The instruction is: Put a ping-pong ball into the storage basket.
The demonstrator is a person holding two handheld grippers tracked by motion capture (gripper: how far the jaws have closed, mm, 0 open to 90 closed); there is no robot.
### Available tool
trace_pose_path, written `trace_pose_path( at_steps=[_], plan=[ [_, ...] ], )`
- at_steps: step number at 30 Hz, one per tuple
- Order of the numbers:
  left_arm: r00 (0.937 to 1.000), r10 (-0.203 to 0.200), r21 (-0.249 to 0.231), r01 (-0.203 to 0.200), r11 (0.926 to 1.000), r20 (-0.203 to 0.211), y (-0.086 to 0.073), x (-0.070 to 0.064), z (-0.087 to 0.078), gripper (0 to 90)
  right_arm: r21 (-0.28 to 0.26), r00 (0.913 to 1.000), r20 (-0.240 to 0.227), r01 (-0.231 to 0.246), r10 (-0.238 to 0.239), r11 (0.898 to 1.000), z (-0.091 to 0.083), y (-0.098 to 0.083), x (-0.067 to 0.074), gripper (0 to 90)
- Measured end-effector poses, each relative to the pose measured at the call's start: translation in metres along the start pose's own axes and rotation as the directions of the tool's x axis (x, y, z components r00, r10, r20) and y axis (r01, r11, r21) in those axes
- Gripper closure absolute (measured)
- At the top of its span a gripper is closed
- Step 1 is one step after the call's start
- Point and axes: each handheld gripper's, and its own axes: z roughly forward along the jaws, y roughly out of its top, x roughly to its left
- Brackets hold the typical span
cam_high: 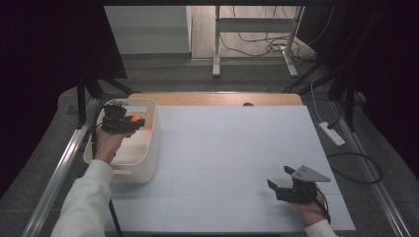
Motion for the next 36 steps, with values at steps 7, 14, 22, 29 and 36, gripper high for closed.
trace_pose_path(
  at_steps=[7,14,22,29,36],
  plan=[
    [1.0000,-0.001,-0.017,0.001,0.9998,0.000,0.000,0.000,-0.002,49.9,0.003,1.0000,0.003,0.002,-0.002,1.000,0.000,0.000,0.000,17.7],
    [1.0000,0.005,-0.029,-0.005,0.9996,-0.006,0.000,-0.002,-0.004,49.9,0.004,1.0000,0.002,0.002,-0.002,1.000,0.000,0.000,0.000,17.7],
    [0.9997,-0.006,-0.047,0.005,0.9989,-0.025,0.001,-0.002,-0.007,49.5,0.002,1.0000,0.001,0.002,-0.002,1.000,0.000,0.000,0.000,17.7],
    [0.9996,-0.015,-0.155,0.011,0.9879,-0.024,0.002,-0.005,-0.019,20.8,-0.001,1.0000,-0.001,0.001,-0.001,1.000,0.000,0.000,0.000,17.7],
    [0.9974,0.017,-0.210,-0.002,0.9777,0.070,-0.002,-0.015,-0.032,11.9,0.001,1.0000,-0.002,0.003,-0.003,1.000,0.001,0.000,-0.001,17.7]
  ],
)
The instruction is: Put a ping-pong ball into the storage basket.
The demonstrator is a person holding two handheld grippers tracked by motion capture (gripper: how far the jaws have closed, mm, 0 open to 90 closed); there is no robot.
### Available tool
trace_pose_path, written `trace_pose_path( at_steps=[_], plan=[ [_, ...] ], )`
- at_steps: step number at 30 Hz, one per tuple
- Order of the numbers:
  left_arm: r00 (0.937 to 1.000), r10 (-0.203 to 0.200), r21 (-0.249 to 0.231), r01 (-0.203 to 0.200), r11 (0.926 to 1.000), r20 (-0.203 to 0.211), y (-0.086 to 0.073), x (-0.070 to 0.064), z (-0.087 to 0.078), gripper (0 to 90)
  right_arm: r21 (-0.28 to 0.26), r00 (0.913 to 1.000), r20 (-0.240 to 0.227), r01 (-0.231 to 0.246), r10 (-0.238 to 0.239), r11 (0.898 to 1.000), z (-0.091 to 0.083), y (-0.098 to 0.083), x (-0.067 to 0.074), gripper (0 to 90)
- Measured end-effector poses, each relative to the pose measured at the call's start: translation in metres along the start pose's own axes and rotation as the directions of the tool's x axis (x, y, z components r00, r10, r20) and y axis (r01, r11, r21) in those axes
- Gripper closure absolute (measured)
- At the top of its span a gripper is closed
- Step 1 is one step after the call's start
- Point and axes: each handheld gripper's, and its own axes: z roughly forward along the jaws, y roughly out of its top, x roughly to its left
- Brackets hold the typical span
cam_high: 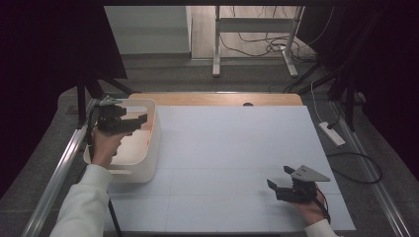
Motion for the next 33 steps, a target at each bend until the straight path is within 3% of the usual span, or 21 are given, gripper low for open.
trace_pose_path(
  at_steps=[7,16,23,33],
  plan=[
    [0.9946,0.039,-0.030,-0.037,0.9989,0.096,-0.002,-0.021,-0.010,11.5,-0.013,0.9999,-0.013,-0.006,0.006,1.000,-0.001,0.000,0.000,17.7],
    [0.9885,0.065,-0.058,-0.058,0.9967,0.136,-0.005,-0.036,-0.017,11.9,-0.017,0.9997,-0.023,-0.005,0.004,1.000,-0.002,0.001,0.000,17.7],
    [0.9767,0.074,-0.097,-0.055,0.9937,0.201,-0.008,-0.048,-0.023,12.2,-0.015,0.9998,-0.020,-0.006,0.005,1.000,-0.001,0.001,0.000,17.7],
    [0.9525,0.144,-0.122,-0.114,0.9859,0.268,-0.016,-0.078,-0.028,12.7,-0.012,0.9998,-0.019,0.000,0.000,1.000,-0.002,0.001,0.001,17.7]
  ],
)
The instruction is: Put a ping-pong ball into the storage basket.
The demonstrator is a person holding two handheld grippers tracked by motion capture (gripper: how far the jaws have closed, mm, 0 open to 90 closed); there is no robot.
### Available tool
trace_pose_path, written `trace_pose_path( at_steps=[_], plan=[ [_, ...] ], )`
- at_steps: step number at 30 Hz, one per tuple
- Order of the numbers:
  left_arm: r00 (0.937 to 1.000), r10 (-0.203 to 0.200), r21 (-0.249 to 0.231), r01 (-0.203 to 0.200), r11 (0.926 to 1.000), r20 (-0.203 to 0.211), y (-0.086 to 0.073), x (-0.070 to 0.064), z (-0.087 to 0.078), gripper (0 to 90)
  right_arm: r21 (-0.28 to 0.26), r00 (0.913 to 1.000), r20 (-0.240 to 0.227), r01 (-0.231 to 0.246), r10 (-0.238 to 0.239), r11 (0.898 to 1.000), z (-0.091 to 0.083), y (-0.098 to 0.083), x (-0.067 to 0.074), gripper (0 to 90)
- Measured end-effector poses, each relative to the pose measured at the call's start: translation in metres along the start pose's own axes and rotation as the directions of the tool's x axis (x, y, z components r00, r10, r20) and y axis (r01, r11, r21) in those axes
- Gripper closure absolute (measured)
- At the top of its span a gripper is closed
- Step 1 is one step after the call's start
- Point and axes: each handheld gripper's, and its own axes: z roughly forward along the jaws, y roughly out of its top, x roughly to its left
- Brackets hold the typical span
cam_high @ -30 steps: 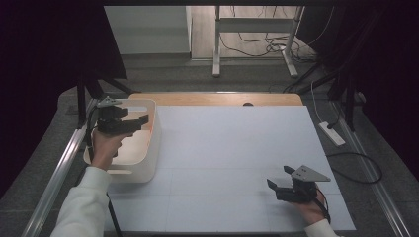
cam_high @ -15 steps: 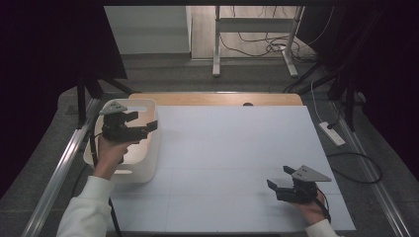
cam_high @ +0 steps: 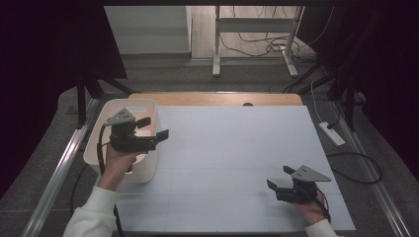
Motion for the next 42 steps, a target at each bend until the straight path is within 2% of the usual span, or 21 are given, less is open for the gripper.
trace_pose_path(
  at_steps=[5,13,18,23,29,31,37,38,39,42],
  plan=[
    [0.9990,0.017,-0.010,-0.016,0.9998,0.041,-0.006,-0.014,0.003,13.3,0.001,1.0000,-0.001,0.004,-0.004,1.000,0.000,0.000,0.000,17.7],
    [0.9952,0.024,0.004,-0.024,0.9997,0.095,-0.017,-0.025,0.010,13.4,0.001,1.0000,0.001,0.003,-0.003,1.000,-0.001,-0.001,0.001,17.7],
    [0.9923,0.055,0.006,-0.056,0.9984,0.111,-0.022,-0.036,0.014,13.4,0.002,1.0000,0.002,0.008,-0.008,1.000,-0.001,-0.001,0.001,17.6],
    [0.9865,0.092,0.001,-0.093,0.9956,0.135,-0.028,-0.050,0.015,13.4,0.002,1.0000,0.001,0.007,-0.007,1.000,-0.002,-0.001,0.001,17.5],
    [0.9804,0.148,0.016,-0.151,0.9884,0.130,-0.042,-0.068,0.020,13.4,-0.003,1.0000,0.004,0.004,-0.004,1.000,-0.003,-0.002,0.002,17.5],
    [0.9792,0.151,0.019,-0.155,0.9877,0.135,-0.047,-0.072,0.021,13.4,-0.003,1.0000,0.004,0.002,-0.002,1.000,-0.004,-0.002,0.002,17.5],
    [0.9801,0.130,0.027,-0.136,0.9904,0.150,-0.062,-0.076,0.022,13.6,-0.012,1.0000,-0.004,0.009,-0.009,1.000,-0.005,-0.002,0.003,17.5],
    [0.9821,0.126,0.038,-0.133,0.9904,0.140,-0.069,-0.076,0.023,13.6,-0.014,0.9999,-0.009,0.007,-0.007,1.000,-0.005,-0.002,0.003,17.4],
    [0.9821,0.126,0.038,-0.133,0.9904,0.140,-0.069,-0.076,0.023,13.6,-0.014,0.9999,-0.009,0.007,-0.007,1.000,-0.005,-0.002,0.003,17.4],
    [0.9846,0.116,0.066,-0.125,0.9900,0.131,-0.083,-0.073,0.026,13.6,-0.021,0.9998,-0.013,0.014,-0.014,1.000,-0.006,-0.002,0.005,17.4]
  ],
)
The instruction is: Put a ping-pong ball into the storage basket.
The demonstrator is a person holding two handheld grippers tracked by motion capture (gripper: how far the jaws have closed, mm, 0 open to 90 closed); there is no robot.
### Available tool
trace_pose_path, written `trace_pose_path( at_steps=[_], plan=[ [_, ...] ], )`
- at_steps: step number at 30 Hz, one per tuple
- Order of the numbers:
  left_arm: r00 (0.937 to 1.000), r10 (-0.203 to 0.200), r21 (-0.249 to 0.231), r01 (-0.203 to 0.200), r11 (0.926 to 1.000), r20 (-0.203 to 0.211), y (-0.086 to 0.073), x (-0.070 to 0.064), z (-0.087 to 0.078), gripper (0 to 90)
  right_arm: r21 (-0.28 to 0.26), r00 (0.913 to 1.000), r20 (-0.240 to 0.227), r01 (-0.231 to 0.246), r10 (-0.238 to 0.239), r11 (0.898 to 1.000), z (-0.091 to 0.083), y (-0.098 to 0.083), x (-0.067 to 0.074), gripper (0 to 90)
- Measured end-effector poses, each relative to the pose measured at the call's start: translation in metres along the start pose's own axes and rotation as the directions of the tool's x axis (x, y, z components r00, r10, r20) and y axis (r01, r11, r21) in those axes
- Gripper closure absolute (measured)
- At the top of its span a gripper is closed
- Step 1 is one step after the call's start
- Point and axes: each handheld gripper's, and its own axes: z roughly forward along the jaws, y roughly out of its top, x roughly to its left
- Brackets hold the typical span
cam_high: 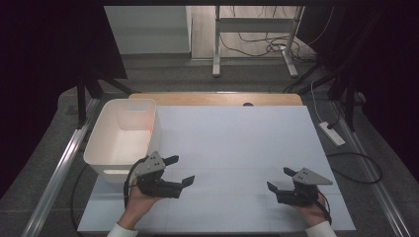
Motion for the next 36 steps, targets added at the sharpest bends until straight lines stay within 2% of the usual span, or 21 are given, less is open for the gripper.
trace_pose_path(
  at_steps=[3,7,12,15,21,31,36],
  plan=[
    [0.9997,0.002,0.035,-0.001,0.9994,-0.024,-0.011,0.001,0.004,13.5,0.002,1.0000,-0.001,0.002,-0.002,1.000,0.000,0.000,0.001,17.4],
    [0.9994,-0.001,0.055,0.003,0.9985,-0.033,-0.022,0.004,0.006,13.5,0.005,1.0000,-0.001,0.004,-0.004,1.000,-0.001,-0.001,0.001,17.4],
    [0.9993,-0.008,0.063,0.010,0.9980,-0.038,-0.035,0.008,0.007,13.6,0.006,1.0000,0.002,0.006,-0.006,1.000,-0.001,-0.002,0.001,17.3],
    [0.9979,-0.003,0.072,0.008,0.9974,-0.064,-0.045,0.010,0.008,13.9,0.005,1.0000,0.000,0.004,-0.004,1.000,-0.001,-0.002,0.001,17.3],
    [0.9969,-0.017,0.064,0.022,0.9977,-0.077,-0.053,0.012,0.003,13.9,0.005,0.9999,-0.011,0.010,-0.010,1.000,-0.001,-0.003,0.002,17.3],
    [0.9937,-0.014,0.039,0.019,0.9991,-0.111,-0.060,0.017,-0.017,13.8,0.000,0.9986,-0.041,0.034,-0.034,0.999,0.000,-0.004,0.006,17.3],
    [0.9938,-0.023,0.030,0.027,0.9992,-0.108,-0.062,0.019,-0.021,13.8,0.005,0.9984,-0.045,0.035,-0.034,0.999,-0.002,-0.006,0.006,17.3]
  ],
)
